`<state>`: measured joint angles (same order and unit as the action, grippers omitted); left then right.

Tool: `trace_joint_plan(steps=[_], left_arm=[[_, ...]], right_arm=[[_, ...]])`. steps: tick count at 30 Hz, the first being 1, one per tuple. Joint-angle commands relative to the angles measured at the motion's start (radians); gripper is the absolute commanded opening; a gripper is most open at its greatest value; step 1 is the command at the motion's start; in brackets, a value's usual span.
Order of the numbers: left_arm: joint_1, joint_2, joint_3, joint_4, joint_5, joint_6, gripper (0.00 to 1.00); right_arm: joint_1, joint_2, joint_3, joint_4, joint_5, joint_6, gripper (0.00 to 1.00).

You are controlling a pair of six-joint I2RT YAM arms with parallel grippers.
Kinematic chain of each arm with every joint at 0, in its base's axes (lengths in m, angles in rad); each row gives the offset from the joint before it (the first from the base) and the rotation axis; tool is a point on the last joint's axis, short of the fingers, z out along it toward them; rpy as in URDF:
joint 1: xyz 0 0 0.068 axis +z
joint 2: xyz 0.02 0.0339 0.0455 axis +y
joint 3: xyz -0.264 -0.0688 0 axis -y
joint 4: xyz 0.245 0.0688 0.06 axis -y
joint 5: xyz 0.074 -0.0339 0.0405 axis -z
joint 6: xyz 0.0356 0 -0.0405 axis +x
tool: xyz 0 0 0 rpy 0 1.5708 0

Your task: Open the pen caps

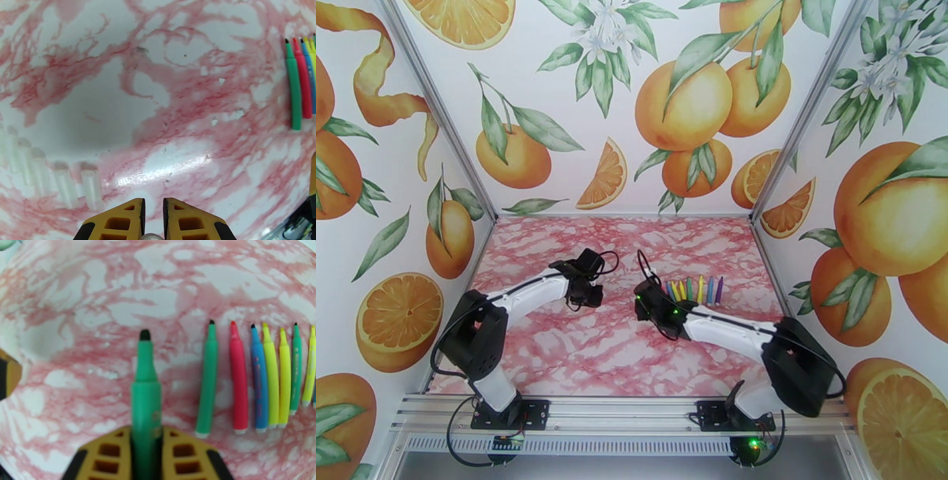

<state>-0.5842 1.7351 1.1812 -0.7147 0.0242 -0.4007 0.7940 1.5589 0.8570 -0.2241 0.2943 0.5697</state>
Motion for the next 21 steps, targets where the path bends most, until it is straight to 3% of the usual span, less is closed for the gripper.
trace_joint_plan(steps=[1, 21], left_arm=[[-0.007, 0.028, 0.04, -0.025, -0.049, 0.023, 0.0], [-0.016, 0.113, 0.051, -0.002, -0.05, 0.034, 0.09]], right_arm=[[-0.014, 0.066, 0.057, -0.054, 0.047, 0.005, 0.0], [-0.076, 0.235, 0.125, -0.019, 0.051, -0.03, 0.0]])
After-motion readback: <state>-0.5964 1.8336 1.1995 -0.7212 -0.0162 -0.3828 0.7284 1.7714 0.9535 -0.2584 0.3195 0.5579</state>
